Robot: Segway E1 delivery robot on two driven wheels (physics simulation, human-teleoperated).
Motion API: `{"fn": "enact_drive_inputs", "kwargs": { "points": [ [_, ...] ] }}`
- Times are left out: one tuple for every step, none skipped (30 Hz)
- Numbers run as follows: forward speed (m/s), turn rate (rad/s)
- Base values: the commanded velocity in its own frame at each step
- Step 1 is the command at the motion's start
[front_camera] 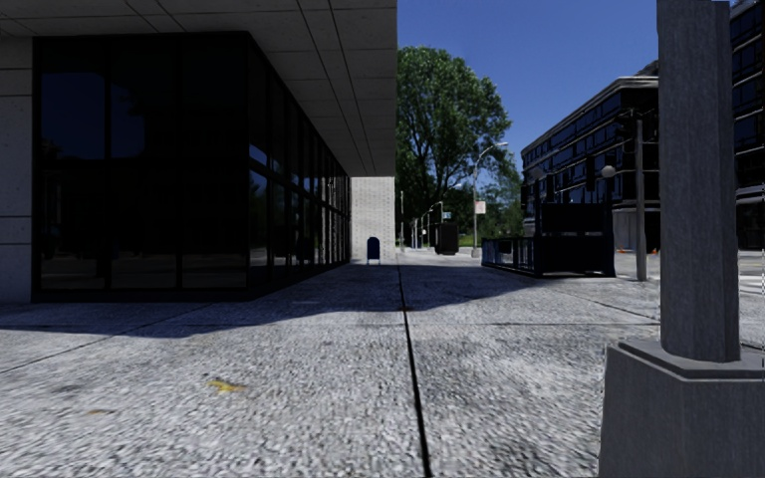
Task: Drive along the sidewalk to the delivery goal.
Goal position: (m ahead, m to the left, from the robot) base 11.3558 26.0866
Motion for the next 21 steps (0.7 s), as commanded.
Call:
{"fn": "enact_drive_inputs", "kwargs": {
  "points": [
    [1.85,0.0],
    [1.85,0.0],
    [1.85,0.0],
    [1.85,0.0],
    [1.85,0.0],
    [1.85,0.0],
    [1.85,0.0],
    [1.85,0.0],
    [1.85,0.0],
    [1.85,0.0],
    [1.85,0.0],
    [1.85,0.0],
    [1.85,0.0],
    [1.85,0.0],
    [1.85,0.0],
    [1.85,0.0],
    [1.85,0.0],
    [1.85,0.0],
    [1.85,0.0],
    [1.85,0.15],
    [1.85,0.37]
  ]
}}
